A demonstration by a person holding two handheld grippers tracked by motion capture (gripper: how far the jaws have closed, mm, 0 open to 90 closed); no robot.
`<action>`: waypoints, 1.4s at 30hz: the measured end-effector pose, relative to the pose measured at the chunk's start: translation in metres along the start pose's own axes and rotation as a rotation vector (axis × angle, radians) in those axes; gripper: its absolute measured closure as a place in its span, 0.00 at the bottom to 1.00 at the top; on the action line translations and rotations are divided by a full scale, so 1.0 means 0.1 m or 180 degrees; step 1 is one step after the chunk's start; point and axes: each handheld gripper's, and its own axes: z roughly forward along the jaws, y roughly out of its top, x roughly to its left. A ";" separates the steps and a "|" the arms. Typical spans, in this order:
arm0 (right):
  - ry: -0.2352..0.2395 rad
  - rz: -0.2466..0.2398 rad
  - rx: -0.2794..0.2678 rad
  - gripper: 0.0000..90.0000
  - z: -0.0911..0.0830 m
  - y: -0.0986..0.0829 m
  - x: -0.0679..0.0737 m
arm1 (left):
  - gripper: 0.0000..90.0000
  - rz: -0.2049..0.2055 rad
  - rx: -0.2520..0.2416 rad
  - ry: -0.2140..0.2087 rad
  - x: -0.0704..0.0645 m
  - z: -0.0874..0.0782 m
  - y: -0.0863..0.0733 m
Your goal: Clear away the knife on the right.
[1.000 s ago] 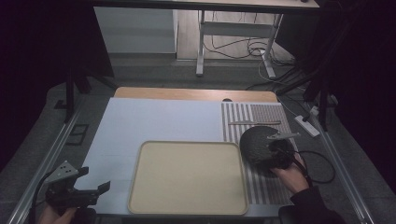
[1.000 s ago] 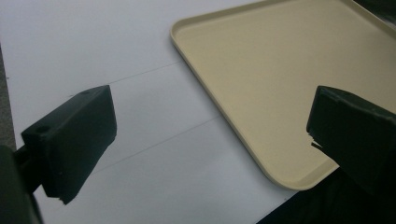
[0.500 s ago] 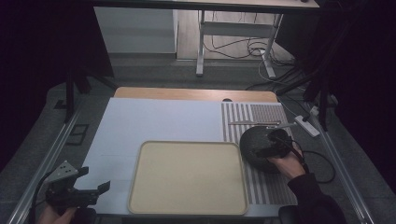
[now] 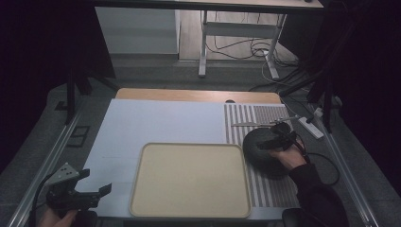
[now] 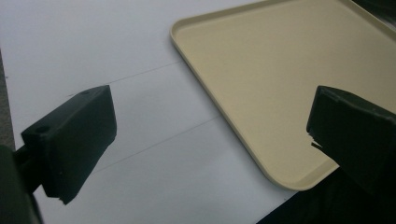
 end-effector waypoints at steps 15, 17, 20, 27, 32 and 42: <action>-0.0120 0.0094 0.0026 0.00 0.22 0.21 -0.18 | 0.02 0.0001 0.0005 -0.0003 0.00 0.00 0.00; -0.0126 0.0096 0.0034 0.00 0.25 0.23 -0.20 | 0.02 0.0003 0.0006 -0.0004 0.00 0.00 0.00; -0.0133 0.0098 0.0042 0.00 0.29 0.27 -0.24 | 0.02 0.0004 0.0005 -0.0005 0.00 0.00 0.00; -0.0124 0.0051 -0.0005 0.12 0.32 0.37 -0.32 | 0.02 0.0006 0.0006 -0.0007 0.00 0.00 0.00; -0.0189 0.0003 -0.0019 0.47 0.34 0.46 -0.43 | 0.02 0.0003 0.0006 -0.0010 0.00 0.00 0.00; -0.0010 0.0116 0.0120 1.00 0.54 0.61 -0.67 | 0.02 0.0004 0.0010 -0.0012 0.00 0.01 0.00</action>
